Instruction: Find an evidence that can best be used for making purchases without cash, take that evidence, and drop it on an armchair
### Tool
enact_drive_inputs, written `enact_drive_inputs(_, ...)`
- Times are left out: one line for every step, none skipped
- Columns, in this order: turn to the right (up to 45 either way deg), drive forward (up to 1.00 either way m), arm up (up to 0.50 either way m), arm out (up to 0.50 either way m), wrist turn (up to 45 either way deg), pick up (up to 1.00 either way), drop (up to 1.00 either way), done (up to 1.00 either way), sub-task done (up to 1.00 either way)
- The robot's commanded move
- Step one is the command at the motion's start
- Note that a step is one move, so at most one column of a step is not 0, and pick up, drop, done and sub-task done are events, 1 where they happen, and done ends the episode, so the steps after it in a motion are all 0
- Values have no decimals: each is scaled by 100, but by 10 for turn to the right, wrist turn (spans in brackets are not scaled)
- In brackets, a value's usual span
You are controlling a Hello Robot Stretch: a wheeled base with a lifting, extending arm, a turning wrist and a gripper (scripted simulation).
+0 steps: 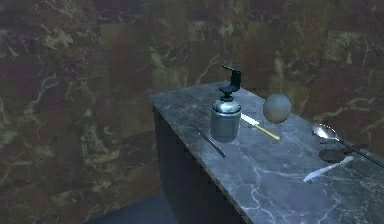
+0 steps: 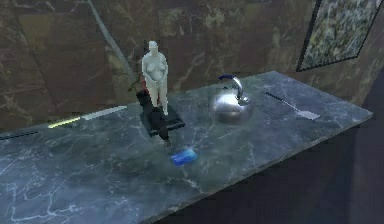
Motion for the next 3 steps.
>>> enact_drive_inputs(0, 0, 38, 0, 0, 0, 0, 0, 0)
enact_drive_inputs(0, 0, 0, 18, 0, 0, 0, 0, 0)
enact_drive_inputs(0, 0, 0, 0, 450, 0, 0, 0, 0)
